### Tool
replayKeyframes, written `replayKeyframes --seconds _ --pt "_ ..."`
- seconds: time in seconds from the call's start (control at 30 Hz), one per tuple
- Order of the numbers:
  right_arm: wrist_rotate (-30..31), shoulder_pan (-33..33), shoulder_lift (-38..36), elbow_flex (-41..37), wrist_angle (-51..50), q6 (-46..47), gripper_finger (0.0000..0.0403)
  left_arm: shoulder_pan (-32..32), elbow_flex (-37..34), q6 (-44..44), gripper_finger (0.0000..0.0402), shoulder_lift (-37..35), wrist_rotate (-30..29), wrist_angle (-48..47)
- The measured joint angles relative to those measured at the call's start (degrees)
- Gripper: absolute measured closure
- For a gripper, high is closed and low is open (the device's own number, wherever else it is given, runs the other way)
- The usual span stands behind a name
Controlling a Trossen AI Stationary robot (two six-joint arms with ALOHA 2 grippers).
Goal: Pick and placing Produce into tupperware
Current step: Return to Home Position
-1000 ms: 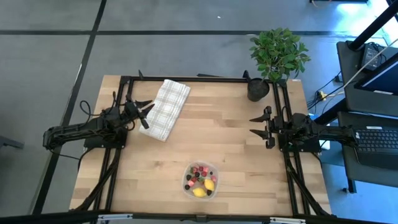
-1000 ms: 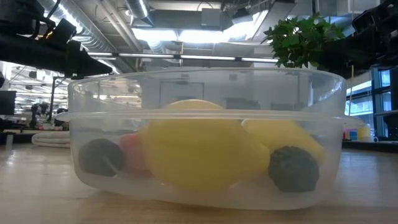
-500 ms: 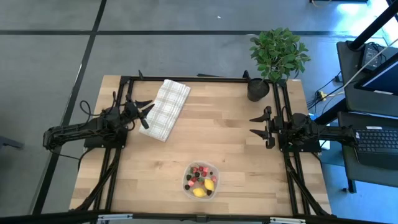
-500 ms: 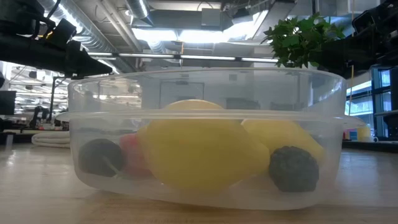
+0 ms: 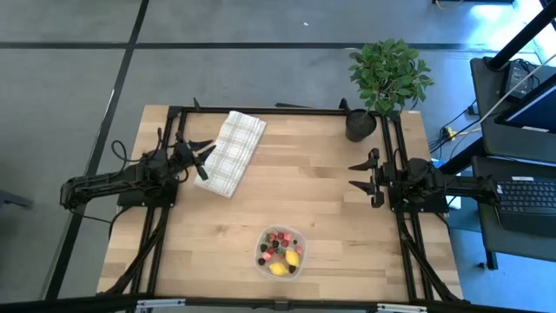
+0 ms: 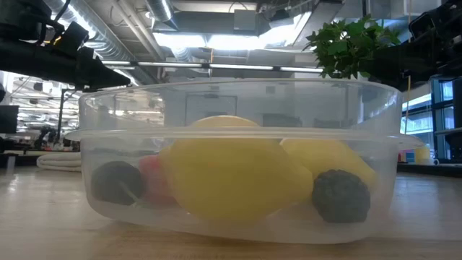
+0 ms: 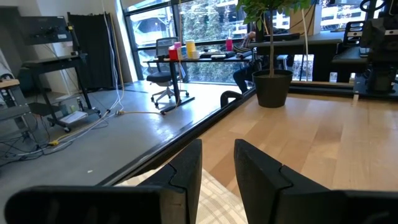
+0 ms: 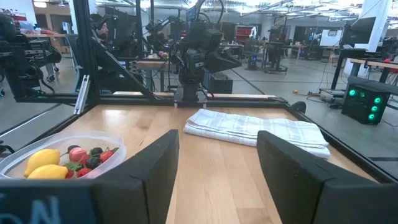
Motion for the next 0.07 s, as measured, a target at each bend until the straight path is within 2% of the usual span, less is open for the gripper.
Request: replayKeyframes --seconds 0.07 --pt "0.0 0.0 0.0 0.0 0.0 0.1 0.0184 0.0 0.0 0.0 0.0315 0.0 0.0 0.0"
